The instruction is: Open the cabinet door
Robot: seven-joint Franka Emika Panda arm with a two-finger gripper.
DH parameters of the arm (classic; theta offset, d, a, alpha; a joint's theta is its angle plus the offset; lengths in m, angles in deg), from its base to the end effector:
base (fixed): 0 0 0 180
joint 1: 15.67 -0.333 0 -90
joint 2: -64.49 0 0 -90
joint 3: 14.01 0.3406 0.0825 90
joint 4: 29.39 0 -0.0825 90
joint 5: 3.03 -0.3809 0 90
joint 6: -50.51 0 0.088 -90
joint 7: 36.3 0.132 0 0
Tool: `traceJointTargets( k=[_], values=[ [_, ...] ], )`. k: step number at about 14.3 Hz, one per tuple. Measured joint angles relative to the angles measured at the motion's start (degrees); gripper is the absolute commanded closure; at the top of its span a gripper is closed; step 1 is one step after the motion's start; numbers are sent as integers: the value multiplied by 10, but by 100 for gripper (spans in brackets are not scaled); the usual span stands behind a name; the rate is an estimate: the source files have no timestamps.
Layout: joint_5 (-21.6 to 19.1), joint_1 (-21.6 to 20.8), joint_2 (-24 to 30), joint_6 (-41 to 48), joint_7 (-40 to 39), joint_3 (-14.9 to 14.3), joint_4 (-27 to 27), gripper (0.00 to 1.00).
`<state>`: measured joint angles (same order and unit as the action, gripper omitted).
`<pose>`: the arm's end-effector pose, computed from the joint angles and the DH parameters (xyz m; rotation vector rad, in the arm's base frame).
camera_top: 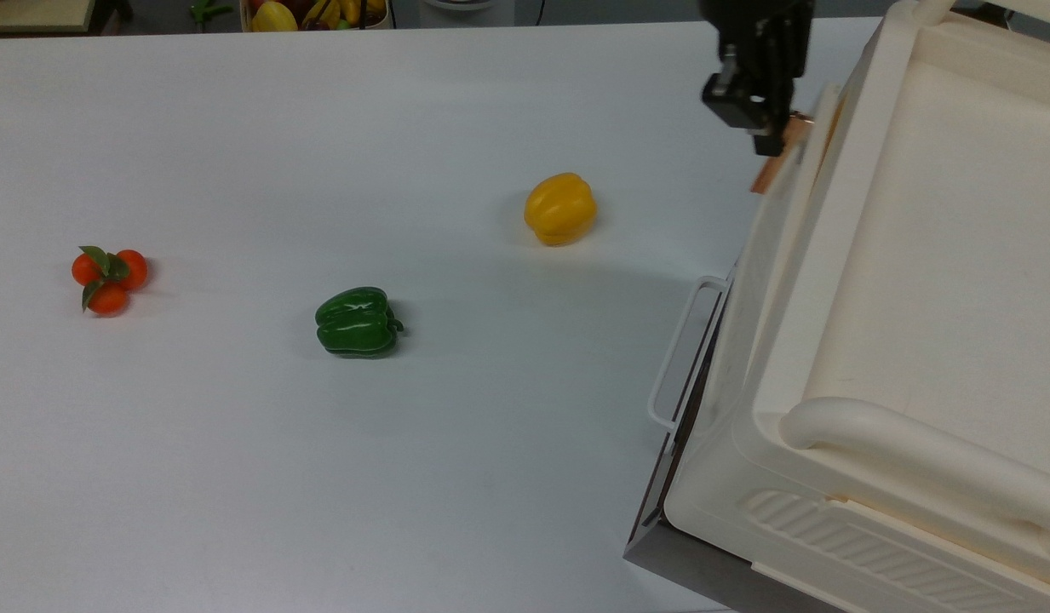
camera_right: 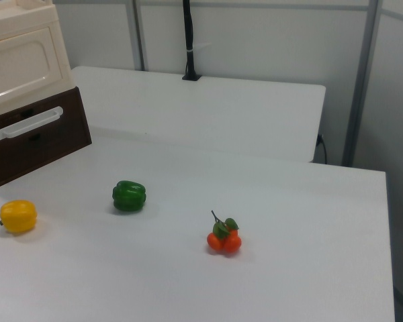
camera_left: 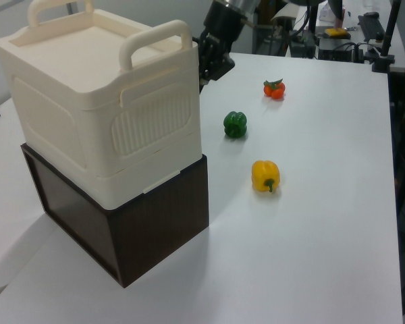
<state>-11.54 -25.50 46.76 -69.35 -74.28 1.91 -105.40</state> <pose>0.6416 0.2847 0.6185 -2.5048 -1.4279 -0.7181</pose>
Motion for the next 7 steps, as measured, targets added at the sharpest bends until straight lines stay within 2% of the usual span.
traceJointTargets(
  k=[7],
  values=[
    [-7,60,28,71,18,0,-12,100]
  ],
)
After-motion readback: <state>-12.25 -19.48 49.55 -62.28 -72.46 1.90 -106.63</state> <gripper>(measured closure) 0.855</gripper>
